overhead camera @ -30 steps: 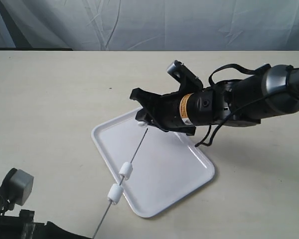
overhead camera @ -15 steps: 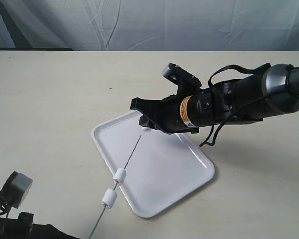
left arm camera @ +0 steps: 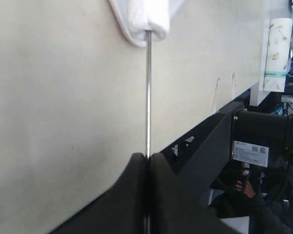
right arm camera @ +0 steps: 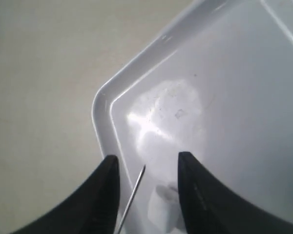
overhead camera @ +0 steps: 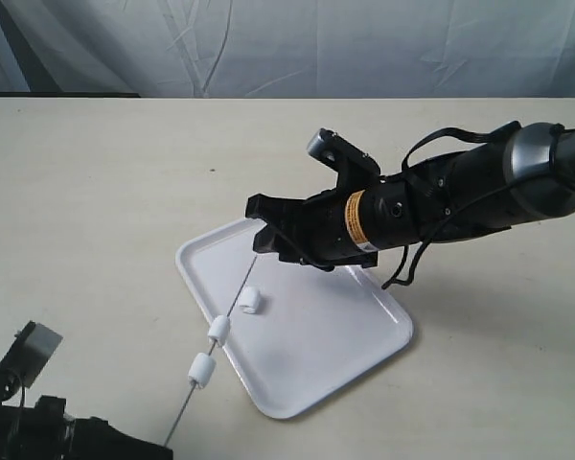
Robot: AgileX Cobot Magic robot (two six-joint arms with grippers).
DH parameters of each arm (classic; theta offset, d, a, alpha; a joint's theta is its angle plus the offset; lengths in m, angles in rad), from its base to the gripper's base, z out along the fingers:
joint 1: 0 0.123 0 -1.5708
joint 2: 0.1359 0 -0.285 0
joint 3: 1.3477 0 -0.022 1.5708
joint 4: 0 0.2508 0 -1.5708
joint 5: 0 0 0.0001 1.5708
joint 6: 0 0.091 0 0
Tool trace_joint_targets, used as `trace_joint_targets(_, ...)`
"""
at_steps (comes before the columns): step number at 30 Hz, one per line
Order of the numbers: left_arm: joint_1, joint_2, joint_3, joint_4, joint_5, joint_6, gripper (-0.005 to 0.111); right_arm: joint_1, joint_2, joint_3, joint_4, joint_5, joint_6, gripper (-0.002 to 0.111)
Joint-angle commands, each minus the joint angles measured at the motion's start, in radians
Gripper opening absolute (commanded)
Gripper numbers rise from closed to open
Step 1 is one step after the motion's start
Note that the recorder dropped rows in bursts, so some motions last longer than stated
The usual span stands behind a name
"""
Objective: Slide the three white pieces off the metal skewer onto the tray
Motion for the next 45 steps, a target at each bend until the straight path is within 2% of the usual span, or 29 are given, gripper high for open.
trace_joint_targets(1,-0.005,-0.005,-0.052,-0.011,-0.017,-0.016,0.000,-0.006,-0.001,-0.003,-0.060,-0.084,0.052,0.039)
trace_joint_targets(6,-0.005,-0.005,-0.098,-0.011,-0.060,-0.031,0.000,-0.006,-0.001,-0.003,-0.079,-0.164,0.118,0.048)
trace_joint_targets(18,-0.005,-0.005,-0.159,-0.011,-0.100,-0.053,0.000,-0.004,-0.001,0.001,-0.044,-0.305,0.118,0.047)
trace_joint_targets(34,-0.005,-0.005,-0.161,-0.011,-0.006,-0.053,0.000,-0.004,-0.001,0.001,-0.044,-0.338,0.118,0.047)
trace_joint_targets(37,-0.005,-0.005,-0.161,-0.011,0.005,-0.053,0.000,-0.004,-0.001,0.001,-0.047,-0.338,0.118,0.040)
trace_joint_targets(40,-0.005,-0.005,-0.161,-0.011,0.005,-0.053,0.000,-0.004,-0.001,0.001,-0.075,-0.338,0.118,0.025)
trace_joint_targets(45,-0.005,-0.005,-0.161,-0.011,0.012,-0.053,0.000,-0.004,-0.001,0.001,-0.110,-0.316,0.118,0.022)
